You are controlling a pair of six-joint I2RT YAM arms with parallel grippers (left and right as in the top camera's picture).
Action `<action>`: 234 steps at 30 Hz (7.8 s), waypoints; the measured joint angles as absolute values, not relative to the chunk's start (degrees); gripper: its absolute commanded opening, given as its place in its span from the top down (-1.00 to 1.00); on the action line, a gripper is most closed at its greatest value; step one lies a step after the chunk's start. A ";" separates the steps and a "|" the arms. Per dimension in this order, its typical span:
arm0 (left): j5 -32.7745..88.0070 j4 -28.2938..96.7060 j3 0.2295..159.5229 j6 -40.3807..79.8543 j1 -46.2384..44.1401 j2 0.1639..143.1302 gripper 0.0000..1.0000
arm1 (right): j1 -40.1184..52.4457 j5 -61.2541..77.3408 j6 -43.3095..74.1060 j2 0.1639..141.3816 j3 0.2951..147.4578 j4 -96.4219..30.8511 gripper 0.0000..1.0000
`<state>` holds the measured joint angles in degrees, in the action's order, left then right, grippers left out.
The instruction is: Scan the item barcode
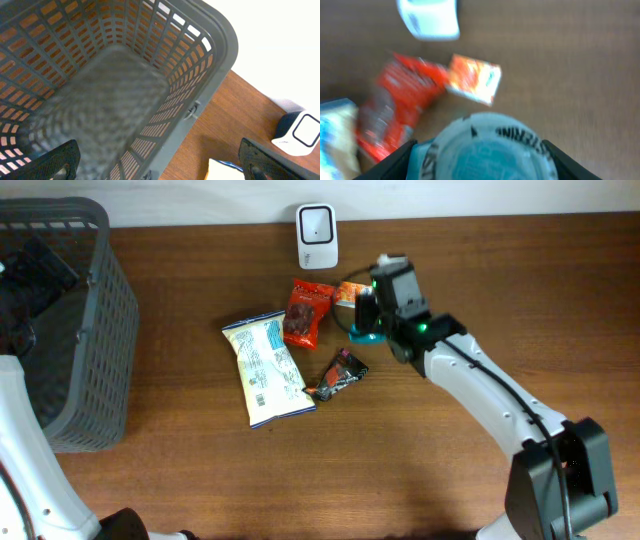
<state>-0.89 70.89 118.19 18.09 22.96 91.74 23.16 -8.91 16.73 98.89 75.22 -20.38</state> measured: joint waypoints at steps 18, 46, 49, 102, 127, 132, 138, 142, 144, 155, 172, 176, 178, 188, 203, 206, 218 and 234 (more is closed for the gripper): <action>-0.89 70.89 118.19 18.09 22.96 91.74 -0.99 | 21.28 11.57 62.70 129.38 105.75 1.87 -0.24; -0.86 70.91 118.19 18.09 22.96 91.74 -0.99 | 6.20 17.65 76.86 136.77 121.54 -13.50 -0.21; -0.89 70.89 118.19 18.09 22.96 91.74 -0.99 | 1.02 14.22 65.34 134.76 127.59 -27.99 -0.21; -0.89 70.91 118.19 18.09 22.96 91.74 -0.98 | -17.34 46.85 -15.49 123.28 130.26 -96.99 0.69; -0.91 70.91 118.19 18.09 22.96 91.74 -0.98 | 22.72 23.16 8.78 126.30 125.56 -67.31 -0.84; -0.91 70.89 118.19 18.09 22.96 91.74 -0.99 | 27.27 19.16 11.84 127.74 124.60 -67.13 -0.97; -0.89 70.89 118.19 18.09 22.96 91.74 -0.98 | 27.42 18.35 12.05 127.74 124.60 -66.98 -0.97; -0.89 70.89 118.19 18.06 22.96 91.74 -0.99 | 27.42 20.93 12.05 127.74 124.60 -67.22 -0.97; -0.89 70.89 118.19 18.09 22.96 91.74 -0.98 | 27.44 23.49 12.10 127.74 124.60 -67.20 -0.97; -0.89 70.89 118.19 18.09 22.96 91.74 -0.98 | 28.97 25.63 12.23 127.74 124.60 -66.06 -0.97; -0.91 70.89 118.19 18.09 22.96 91.74 -0.98 | 28.97 22.74 13.56 127.74 124.60 -63.83 -0.97; -0.91 70.89 118.19 18.09 22.96 91.74 -0.98 | 28.97 22.72 16.27 127.74 124.60 -64.01 -0.97; -0.91 70.89 118.19 18.09 22.96 91.74 -0.98 | 28.97 22.72 16.51 127.74 124.60 -65.28 -0.97; -0.89 70.89 118.19 18.09 22.96 91.74 -0.98 | 28.97 22.72 16.62 127.74 124.60 -67.26 -0.98; -0.91 70.89 118.19 18.09 22.96 91.74 -0.99 | 28.69 22.33 16.73 127.74 124.60 -59.37 -0.97; -0.91 70.89 118.19 18.09 22.96 91.74 -0.98 | 26.96 22.33 18.48 127.74 124.60 -59.42 -0.97; -0.91 70.89 118.19 18.09 22.96 91.74 -0.98 | 21.21 22.13 20.16 127.74 124.60 -66.22 -0.97; -0.91 70.89 118.19 18.06 22.96 91.74 -0.99 | 25.74 22.09 20.12 127.74 124.60 -67.24 -0.97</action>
<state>-0.91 70.89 118.19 18.06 22.96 91.74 25.74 22.09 20.12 127.74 124.60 -67.24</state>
